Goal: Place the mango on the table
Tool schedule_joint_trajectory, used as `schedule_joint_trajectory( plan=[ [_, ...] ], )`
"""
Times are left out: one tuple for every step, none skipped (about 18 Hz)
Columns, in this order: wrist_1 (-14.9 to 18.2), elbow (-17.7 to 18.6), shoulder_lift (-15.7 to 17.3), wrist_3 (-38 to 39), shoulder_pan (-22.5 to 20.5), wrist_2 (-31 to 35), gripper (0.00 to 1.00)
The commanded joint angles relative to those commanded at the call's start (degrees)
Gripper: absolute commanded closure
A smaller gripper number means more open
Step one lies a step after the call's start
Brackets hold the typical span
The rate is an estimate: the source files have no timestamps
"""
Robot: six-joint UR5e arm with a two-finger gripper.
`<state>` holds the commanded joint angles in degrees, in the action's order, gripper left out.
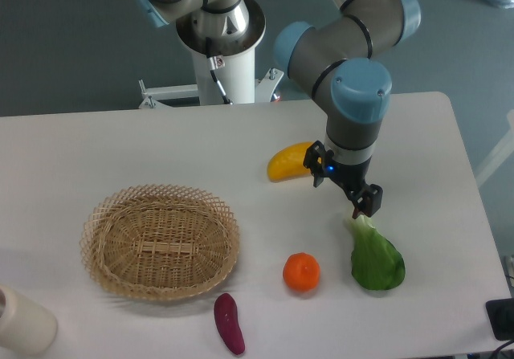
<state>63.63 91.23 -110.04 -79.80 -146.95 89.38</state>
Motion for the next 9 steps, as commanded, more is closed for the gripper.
schedule_joint_trajectory(
  plan=[
    [-0.1,0.3,0.0,-0.1,0.0,0.1,0.0],
    [-0.3,0.5,0.0,-0.1,0.0,0.2,0.0],
    [-0.3,0.5,0.0,-0.1,0.0,0.2,0.0],
    [-0.4,0.7,0.0,-0.1,0.0,0.1,0.0],
    [-0.4,0.7,0.0,-0.2,0.0,0.2,0.0],
    [-0.4,0.8,0.0,-0.1,0.0,0.2,0.0],
    [-0.4,0.8,0.1,-0.2,0.0,0.2,0.0],
    [-0.4,0.8,0.0,-0.2,0.0,0.2,0.0],
    [-0.4,1.1,0.1,-0.2,0.0,0.1,0.0]
  ],
)
